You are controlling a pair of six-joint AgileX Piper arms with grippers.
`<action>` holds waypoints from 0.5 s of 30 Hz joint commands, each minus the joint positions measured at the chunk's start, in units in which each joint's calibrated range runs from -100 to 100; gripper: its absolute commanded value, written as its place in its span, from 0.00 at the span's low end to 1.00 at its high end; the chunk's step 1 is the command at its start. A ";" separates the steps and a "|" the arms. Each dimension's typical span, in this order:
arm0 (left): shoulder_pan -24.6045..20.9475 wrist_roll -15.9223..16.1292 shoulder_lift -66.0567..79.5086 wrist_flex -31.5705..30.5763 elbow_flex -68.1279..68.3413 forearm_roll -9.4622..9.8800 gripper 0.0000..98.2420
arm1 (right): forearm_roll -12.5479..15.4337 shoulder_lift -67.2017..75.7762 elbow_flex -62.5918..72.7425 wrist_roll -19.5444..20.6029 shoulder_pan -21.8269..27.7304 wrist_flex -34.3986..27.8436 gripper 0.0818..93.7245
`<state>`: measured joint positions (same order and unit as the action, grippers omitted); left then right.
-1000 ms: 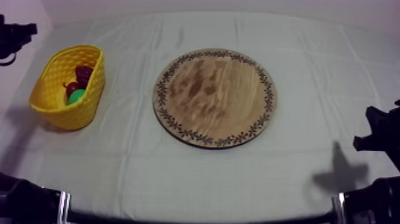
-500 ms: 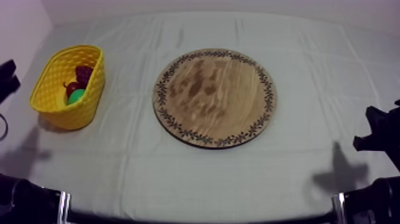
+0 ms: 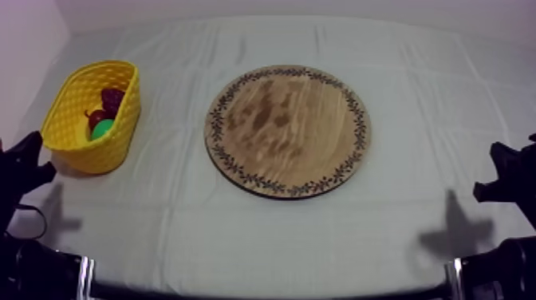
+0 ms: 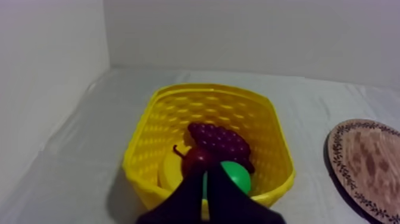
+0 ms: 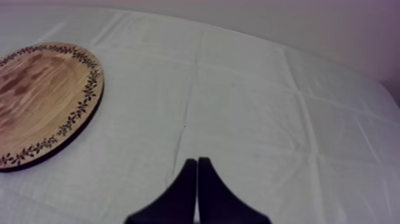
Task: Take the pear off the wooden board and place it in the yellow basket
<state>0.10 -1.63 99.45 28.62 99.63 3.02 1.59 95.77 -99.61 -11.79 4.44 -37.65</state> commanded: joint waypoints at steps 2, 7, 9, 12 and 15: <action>0.33 -0.16 0.18 0.34 0.21 -0.05 0.00 | 0.00 -0.01 -0.05 0.00 0.01 -0.01 0.00; 0.89 -0.06 0.27 0.37 0.35 0.10 0.00 | 0.00 -0.01 -0.05 0.00 0.01 -0.01 0.00; 0.96 0.02 0.28 0.36 0.36 0.10 0.00 | 0.00 -0.01 -0.05 0.00 0.01 -0.01 0.00; 1.00 0.59 0.29 1.13 0.37 -0.01 0.00 | 0.00 -0.01 -0.05 0.00 0.01 -0.01 0.00; 1.02 0.83 0.29 1.46 0.37 -0.05 0.00 | 0.00 -0.01 -0.05 0.00 0.01 -0.01 0.00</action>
<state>1.10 -0.90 99.73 29.93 100.00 3.00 1.59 95.77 -99.61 -11.79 4.44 -37.65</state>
